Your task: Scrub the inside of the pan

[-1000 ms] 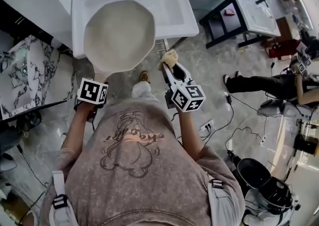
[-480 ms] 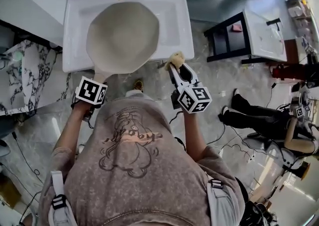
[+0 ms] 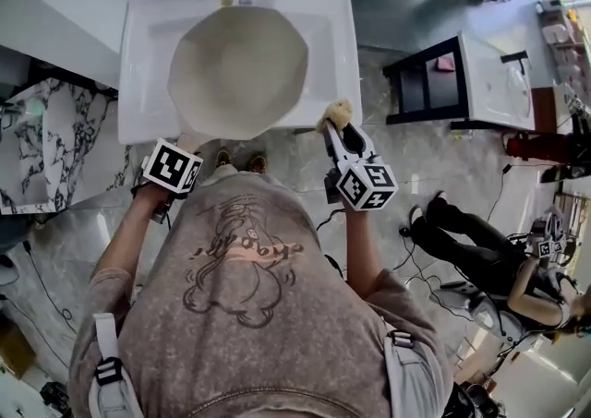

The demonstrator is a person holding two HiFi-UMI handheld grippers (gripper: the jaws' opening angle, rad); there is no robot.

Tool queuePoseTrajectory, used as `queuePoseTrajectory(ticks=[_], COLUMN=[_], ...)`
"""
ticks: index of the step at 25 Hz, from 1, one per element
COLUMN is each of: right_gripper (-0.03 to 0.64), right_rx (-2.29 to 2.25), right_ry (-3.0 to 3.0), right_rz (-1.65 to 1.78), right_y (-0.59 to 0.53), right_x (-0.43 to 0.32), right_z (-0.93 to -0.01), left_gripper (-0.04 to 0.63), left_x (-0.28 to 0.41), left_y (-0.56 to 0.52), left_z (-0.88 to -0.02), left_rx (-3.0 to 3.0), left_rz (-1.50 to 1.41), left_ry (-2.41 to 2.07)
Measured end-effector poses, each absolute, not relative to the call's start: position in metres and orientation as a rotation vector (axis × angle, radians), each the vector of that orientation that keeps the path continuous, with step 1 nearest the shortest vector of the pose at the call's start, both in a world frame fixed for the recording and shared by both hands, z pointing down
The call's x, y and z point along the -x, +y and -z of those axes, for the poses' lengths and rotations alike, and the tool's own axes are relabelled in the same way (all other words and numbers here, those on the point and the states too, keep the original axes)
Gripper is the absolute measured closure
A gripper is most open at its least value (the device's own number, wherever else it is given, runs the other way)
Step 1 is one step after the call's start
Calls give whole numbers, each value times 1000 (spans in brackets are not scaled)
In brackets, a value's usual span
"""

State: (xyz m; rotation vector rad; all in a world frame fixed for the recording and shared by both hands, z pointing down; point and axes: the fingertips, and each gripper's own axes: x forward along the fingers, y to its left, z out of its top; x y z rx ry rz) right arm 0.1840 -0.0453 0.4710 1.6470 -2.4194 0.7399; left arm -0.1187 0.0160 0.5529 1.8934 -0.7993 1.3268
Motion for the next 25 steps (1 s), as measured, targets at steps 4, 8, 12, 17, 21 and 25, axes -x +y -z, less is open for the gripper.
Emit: queuePoseTrajectory(ticks=[4,8,12,17,21,25], right_gripper=[459,459,459,457,457,457], right_rx=[-1682,-1702,-1677,-1582,-1478,-1345], right_ry=[-2404,-2408,-2468,-2570,-2629,-2652], right_rz=[-720,-660,-544,-363,-255,-192], right_y=[-57,-72,-91,-115,-129,-143], right_x=[-191,-196,-192,-169,-145,-115], right_z=[-466,-458,-423,-374,-348,-341], left_gripper=[480,480,480,480,480,480], left_x=[118,114,104,93,83,76], left_y=[4,-5,-10,-17,-22,-26], left_z=[-555,-563,-566,-568,-568,-570], left_rx=[-1906,-1920,-1931,-1955,-1971,-1979], left_rz=[-1352,-1383,-1396,-1441,-1458,-1474], left_ry=[-758,-715,-647,-594,-566,-544])
